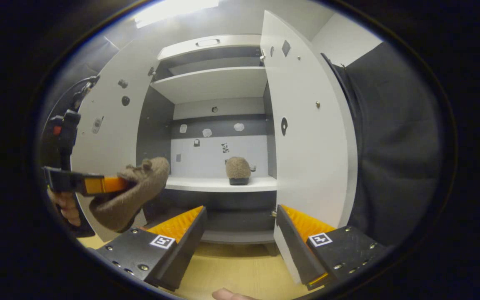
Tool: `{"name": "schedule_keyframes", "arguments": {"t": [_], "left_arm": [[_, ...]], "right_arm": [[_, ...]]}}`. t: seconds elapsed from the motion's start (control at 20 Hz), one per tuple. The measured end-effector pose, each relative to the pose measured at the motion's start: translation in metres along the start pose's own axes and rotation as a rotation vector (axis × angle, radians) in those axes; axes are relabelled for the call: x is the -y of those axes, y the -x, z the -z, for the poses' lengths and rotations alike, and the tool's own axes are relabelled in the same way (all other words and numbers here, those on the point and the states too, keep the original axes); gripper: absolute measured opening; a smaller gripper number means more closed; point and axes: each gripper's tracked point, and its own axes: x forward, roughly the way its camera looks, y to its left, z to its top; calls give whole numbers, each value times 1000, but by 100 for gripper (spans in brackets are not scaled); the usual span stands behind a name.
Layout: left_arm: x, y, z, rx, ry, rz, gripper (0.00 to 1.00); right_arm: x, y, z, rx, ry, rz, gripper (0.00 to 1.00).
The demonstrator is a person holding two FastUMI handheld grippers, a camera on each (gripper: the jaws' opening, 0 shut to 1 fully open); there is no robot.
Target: Grab one shoe with the right hand and put it into the shoe cabinet, grab the other shoe with the left hand and put it into the shoe cabinet; then close the right door with the right hand and the left door with the left hand.
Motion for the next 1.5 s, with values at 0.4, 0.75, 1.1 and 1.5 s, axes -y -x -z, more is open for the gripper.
{"name": "schedule_keyframes", "arguments": {"t": [0.4, 0.75, 1.1, 1.5], "left_arm": [[6, -53, -98, 140, -29, -49, 0], [15, -126, -128, 182, -11, -60, 0], [10, -222, -85, 81, -18, -96, 0], [-3, -271, -26, -42, -3, -136, 1]], "right_arm": [[-13, -10, -61, 48, 9, -77, 100], [-9, -10, -79, 64, 0, -80, 100], [1, -6, -81, 90, 14, -46, 100], [10, -14, -64, 62, 29, -12, 98]]}}
